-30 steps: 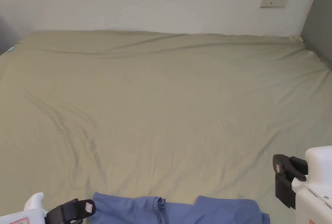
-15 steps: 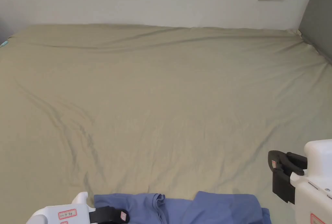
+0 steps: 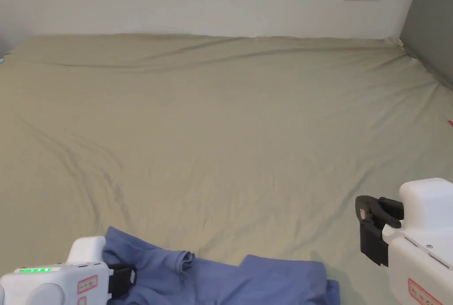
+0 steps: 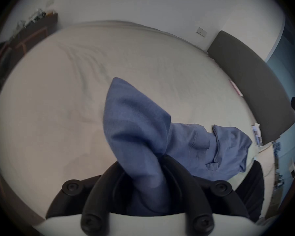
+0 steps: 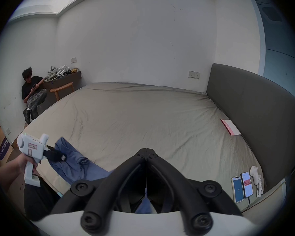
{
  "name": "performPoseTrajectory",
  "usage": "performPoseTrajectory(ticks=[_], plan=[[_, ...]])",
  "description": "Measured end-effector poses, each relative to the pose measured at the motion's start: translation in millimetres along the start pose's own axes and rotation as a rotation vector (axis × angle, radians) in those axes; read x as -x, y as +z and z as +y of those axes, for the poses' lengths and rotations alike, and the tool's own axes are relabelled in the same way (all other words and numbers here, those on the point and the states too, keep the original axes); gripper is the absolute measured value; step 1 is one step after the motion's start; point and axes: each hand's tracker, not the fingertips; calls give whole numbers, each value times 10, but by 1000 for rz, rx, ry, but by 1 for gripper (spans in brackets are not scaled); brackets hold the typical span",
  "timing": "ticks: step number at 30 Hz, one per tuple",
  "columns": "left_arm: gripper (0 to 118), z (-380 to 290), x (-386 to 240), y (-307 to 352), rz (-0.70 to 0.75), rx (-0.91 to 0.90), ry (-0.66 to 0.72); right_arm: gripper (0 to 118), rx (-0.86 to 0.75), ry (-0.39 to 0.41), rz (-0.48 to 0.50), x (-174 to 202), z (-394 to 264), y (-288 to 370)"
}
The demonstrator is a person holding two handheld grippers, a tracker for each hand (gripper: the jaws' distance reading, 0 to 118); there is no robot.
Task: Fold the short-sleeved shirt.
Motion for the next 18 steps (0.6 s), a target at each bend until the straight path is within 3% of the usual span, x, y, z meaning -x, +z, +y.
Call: performPoseTrajectory(ticks=[4,7,9,15,18], plan=[[18,154,349,277,152,-38,10,2,-5,-2,14,-13,-16,-26],[18,281,423,520,424,-79,-89,2,-4,-2,27,103,-2,-26],[18,339,396,646,508,-65,-136,2,-4,-2,33,165,15,-21],[18,442,15,803,286,-27,-26,2,-10,5,49,78,-17,-66],[18,429,-384,681,253,-22,-100,2,-14,8,48,145,8,1]])
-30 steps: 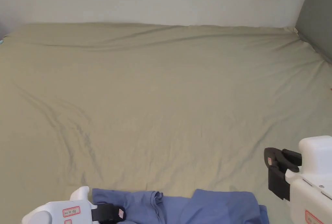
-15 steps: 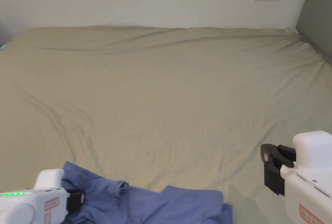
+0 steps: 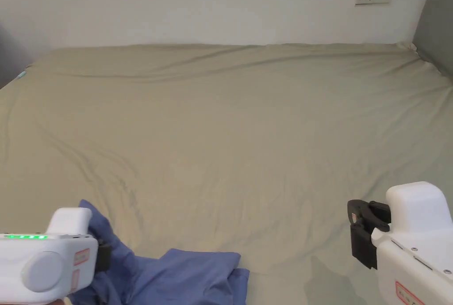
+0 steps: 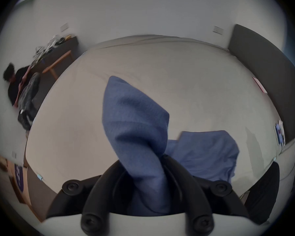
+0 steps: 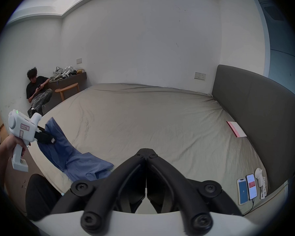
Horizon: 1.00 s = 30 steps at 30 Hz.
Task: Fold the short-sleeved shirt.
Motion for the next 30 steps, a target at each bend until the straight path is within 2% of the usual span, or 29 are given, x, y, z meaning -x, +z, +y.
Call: performPoseTrajectory(ticks=[6,10,14,17,19,20,21,22,24,26,29,30], plan=[[18,-38,-879,-306,-161,71,-59,2,-2,-16,-15,-164,-66,36],[18,-200,-1403,-676,-157,151,-142,2,10,-21,-27,-133,-89,82],[19,-403,-1743,-1028,-59,211,-188,2,21,-30,-37,-177,-128,93],[29,-427,-1868,-1003,-17,171,-178,2,29,-34,-46,-378,-222,20],[45,-387,-1869,-951,-53,167,-148,2,34,-38,-49,-294,-185,42],[58,-357,-1816,-918,-135,171,-100,2,36,-39,-50,-278,-177,40],[77,-294,-1736,-866,-219,176,-39,2,37,-41,-50,-280,-176,33],[89,-252,-1644,-817,-318,184,39,2,38,-42,-50,-281,-174,24],[95,-204,-1487,-684,-482,156,180,2,43,-43,-46,-321,-192,-4],[104,-139,-1315,-514,-525,56,237,2,39,-44,-45,-300,-181,3],[106,-90,-1130,-306,-415,-78,199,2,34,-42,-41,-234,-147,32],[94,-99,-1074,-257,-338,-119,161,2,33,-39,-41,-224,-142,30]])
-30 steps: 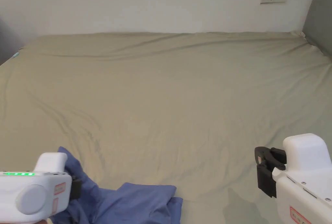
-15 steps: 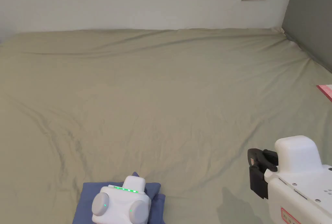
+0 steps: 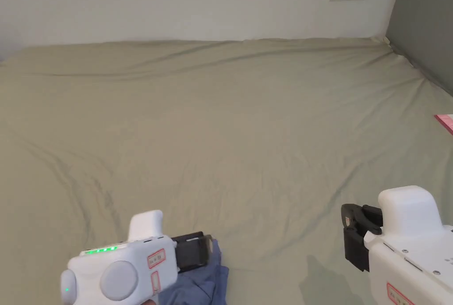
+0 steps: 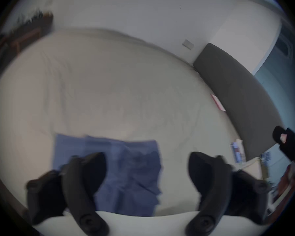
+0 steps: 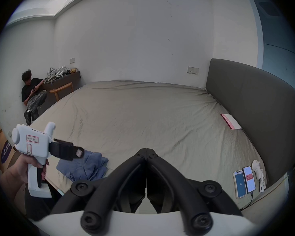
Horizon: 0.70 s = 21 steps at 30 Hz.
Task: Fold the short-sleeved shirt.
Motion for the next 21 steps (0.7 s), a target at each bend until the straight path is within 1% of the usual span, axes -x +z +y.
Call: performPoseTrajectory(ticks=[1,2,3,4,5,8,9,11,13,14,16,17,20,21], plan=[[73,-16,24,25,46,-36,-53,2,0,2,0,18,2,13],[41,-49,41,23,112,-58,-115,2,-1,4,0,27,5,15],[4,-96,46,-7,184,-56,-174,2,-2,4,2,35,7,18],[0,-170,67,-49,220,-58,-218,2,-2,4,5,45,10,23],[0,-251,93,-100,211,-62,-257,2,-3,5,6,-4,-18,10],[0,-537,67,-397,204,15,-332,2,-4,10,9,-8,-32,11],[0,-642,34,-511,199,47,-357,2,-2,12,9,71,-11,47],[0,-825,-97,-707,188,122,-398,2,2,14,7,88,-16,51],[0,-963,-241,-764,291,75,-457,2,6,13,2,-28,-78,10],[0,-978,-319,-730,305,32,-477,2,8,11,0,-61,-97,8],[0,-1011,-457,-707,282,41,-484,2,13,7,-4,-99,-120,-3],[0,-1037,-520,-696,269,33,-517,2,17,8,-7,-24,-97,17],[0,-1164,-719,-671,223,16,-622,2,24,7,-11,-20,-96,-12],[0,-1227,-780,-678,194,27,-633,2,25,7,-7,-70,-116,-49]])
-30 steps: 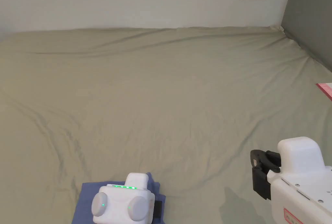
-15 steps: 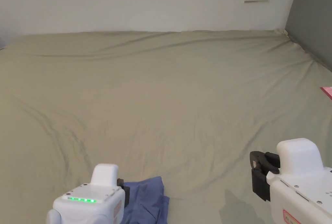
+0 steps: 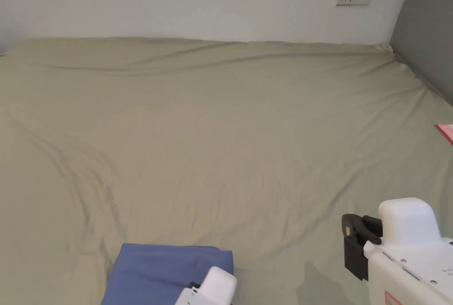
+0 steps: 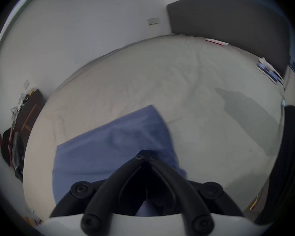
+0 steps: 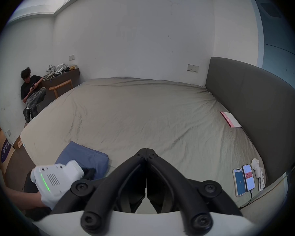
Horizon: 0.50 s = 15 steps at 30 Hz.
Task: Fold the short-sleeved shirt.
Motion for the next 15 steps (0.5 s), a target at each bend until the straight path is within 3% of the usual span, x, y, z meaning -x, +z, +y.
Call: performPoseTrajectory(ticks=[3,7,15], plan=[[0,-26,-140,42,-153,48,60,2,0,21,7,6,26,-43],[0,-61,114,282,-486,63,303,2,-6,35,33,187,132,-111],[0,-308,1501,830,-222,-113,573,2,101,88,252,845,-103,-808]])
